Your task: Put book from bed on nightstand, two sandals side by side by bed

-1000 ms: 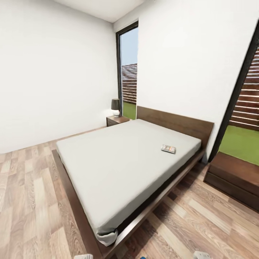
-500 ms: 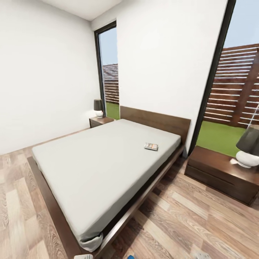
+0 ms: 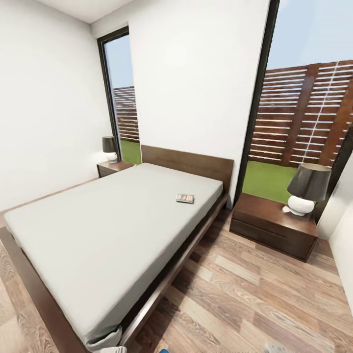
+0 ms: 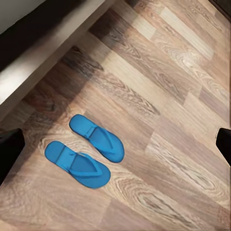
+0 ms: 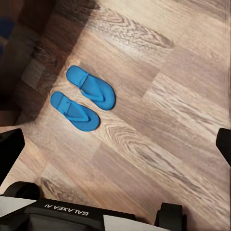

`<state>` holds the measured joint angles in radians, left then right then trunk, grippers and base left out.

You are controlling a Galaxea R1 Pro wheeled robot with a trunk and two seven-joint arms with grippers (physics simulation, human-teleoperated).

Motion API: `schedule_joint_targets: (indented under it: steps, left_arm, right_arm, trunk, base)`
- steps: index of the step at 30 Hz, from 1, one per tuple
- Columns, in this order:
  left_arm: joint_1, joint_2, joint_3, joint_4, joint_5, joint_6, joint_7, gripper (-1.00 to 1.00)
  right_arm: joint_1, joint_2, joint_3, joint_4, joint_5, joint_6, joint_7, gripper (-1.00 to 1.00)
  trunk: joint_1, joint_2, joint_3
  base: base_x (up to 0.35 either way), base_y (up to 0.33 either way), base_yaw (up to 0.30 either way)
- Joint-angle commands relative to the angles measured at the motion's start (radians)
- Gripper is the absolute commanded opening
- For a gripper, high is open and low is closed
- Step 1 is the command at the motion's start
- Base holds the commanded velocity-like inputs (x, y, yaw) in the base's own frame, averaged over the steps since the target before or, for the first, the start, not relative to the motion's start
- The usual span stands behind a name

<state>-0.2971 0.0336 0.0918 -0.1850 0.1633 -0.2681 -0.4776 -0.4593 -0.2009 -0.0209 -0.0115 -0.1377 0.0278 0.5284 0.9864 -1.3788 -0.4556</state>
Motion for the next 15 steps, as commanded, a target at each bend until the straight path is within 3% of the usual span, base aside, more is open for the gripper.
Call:
schedule_joint_targets:
  steps: [1,15]
  left_arm:
    - [-0.001,0.000,0.008,0.001,0.002,0.001,-0.009,1.00]
    - [-0.001,-0.001,0.008,0.001,0.002,0.001,-0.009,1.00]
  right_arm:
    - [-0.001,0.000,-0.001,0.001,-0.007,0.003,0.004,1.00]
    - [-0.001,0.000,-0.001,0.001,-0.006,0.003,0.004,1.00]
  trunk:
    - [0.000,-0.001,-0.001]
    - [0.000,-0.001,-0.001]
  base:
    - [0.000,0.000,-0.300]
    - [0.000,0.000,-0.300]
